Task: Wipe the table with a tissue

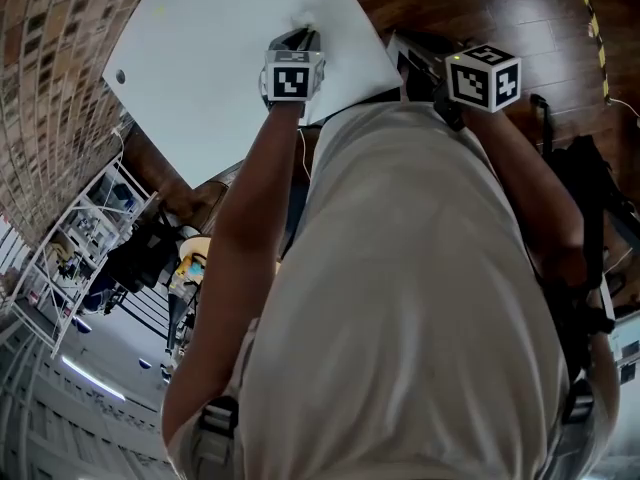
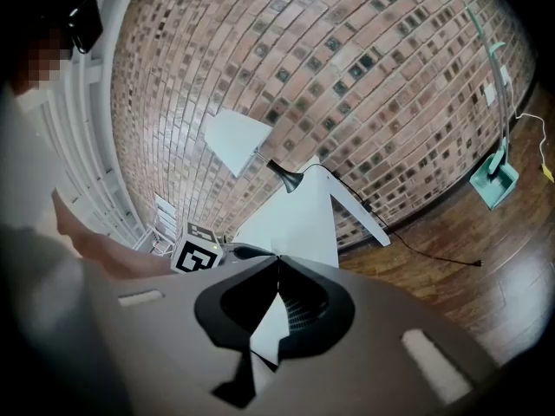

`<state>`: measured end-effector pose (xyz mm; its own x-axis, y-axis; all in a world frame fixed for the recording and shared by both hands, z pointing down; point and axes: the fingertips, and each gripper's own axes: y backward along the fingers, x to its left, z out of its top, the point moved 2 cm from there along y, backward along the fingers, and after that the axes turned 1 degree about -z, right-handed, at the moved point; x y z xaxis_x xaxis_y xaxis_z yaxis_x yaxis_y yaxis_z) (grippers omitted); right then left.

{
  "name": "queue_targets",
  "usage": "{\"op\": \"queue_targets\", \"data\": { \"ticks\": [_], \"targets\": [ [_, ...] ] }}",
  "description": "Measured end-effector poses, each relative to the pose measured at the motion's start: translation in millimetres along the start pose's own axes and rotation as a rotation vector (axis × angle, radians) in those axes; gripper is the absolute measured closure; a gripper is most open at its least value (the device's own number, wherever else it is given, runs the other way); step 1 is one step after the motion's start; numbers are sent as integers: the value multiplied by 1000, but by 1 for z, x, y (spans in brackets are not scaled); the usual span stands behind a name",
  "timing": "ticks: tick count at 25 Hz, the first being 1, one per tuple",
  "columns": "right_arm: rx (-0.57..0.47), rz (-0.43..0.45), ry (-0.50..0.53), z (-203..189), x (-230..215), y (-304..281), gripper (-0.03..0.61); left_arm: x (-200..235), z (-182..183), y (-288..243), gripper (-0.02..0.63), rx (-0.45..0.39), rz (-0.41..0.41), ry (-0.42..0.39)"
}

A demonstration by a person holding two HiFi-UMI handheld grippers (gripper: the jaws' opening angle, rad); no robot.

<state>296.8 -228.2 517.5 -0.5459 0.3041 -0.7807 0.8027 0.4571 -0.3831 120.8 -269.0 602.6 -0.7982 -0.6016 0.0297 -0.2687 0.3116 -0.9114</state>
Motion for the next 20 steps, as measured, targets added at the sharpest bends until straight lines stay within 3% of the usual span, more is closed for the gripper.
{"op": "queue_targets", "data": {
  "ticks": [2, 5, 7, 9, 11, 13, 16, 20],
  "targets": [
    [1, 2, 1, 0, 0, 0, 571, -18, -1, -2, 554, -7, -28, -13],
    [-7, -1, 1, 1, 0, 1, 571, -47, 1, -2, 554, -12, -131, -46],
    [-21, -6, -9, 2, -2, 5, 571, -59, 5, 4, 554, -54, -158, -74],
    [-36, -15, -20, 5, -7, 9, 571, -53, 9, 14, 552, -123, -110, -65],
    [-43, -28, -26, 7, -13, 12, 571, -30, 5, 24, 552, -170, -34, -3],
    [-50, -38, -27, 9, -17, 13, 571, 3, -8, 30, 552, -174, 56, 59],
    [-63, -43, -36, 10, -18, 15, 571, 43, -32, 32, 551, -127, 174, 87],
    [-66, -49, -42, 5, -20, 22, 571, 44, -35, 21, 551, -111, 180, 111]
  ]
}}
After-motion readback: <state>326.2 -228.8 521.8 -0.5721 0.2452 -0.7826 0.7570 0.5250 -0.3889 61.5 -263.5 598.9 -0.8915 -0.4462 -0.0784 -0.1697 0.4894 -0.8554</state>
